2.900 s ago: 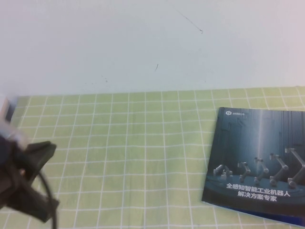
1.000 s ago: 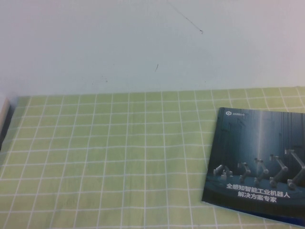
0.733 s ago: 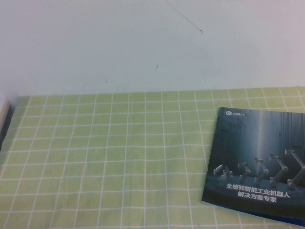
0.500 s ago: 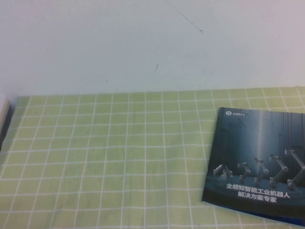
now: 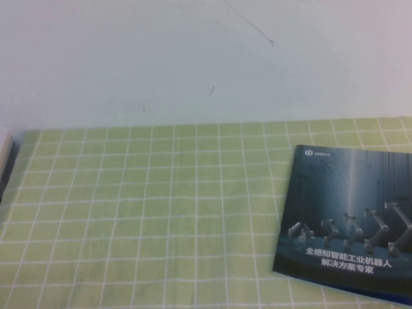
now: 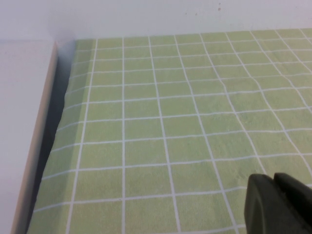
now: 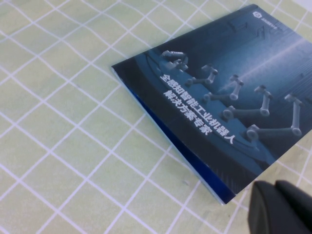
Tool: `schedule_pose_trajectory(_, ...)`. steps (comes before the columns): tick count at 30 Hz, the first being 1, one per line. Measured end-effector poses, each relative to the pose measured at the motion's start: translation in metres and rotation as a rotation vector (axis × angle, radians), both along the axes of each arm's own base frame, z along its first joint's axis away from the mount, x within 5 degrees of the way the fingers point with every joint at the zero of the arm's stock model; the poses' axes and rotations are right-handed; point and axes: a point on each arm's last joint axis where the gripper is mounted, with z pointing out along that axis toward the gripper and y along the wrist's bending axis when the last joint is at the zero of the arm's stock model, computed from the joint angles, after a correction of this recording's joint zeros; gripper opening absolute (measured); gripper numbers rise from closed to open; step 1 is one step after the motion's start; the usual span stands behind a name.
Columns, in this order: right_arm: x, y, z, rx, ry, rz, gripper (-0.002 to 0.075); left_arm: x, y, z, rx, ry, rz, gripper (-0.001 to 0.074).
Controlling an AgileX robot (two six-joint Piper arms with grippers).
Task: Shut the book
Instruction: 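Close the open booklet and leave it lying on the table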
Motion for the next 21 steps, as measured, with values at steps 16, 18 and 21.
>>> schedule_pose_trajectory(16,0.0,0.0001,0.0,0.002,0.0,0.0,-0.0003,0.0,-0.0001,0.0,0.011,-0.002,-0.004,-0.0004)
schedule_pose_trajectory(18,0.0,0.0001,0.0,0.002,0.0,0.0,-0.0003,0.0,-0.0001,0.0,0.009,-0.002,-0.004,-0.0004)
schedule_pose_trajectory(21,0.0,0.0001,0.0,0.002,0.0,0.0,-0.0003,0.0,-0.0001,0.0,0.009,-0.002,-0.004,-0.0004)
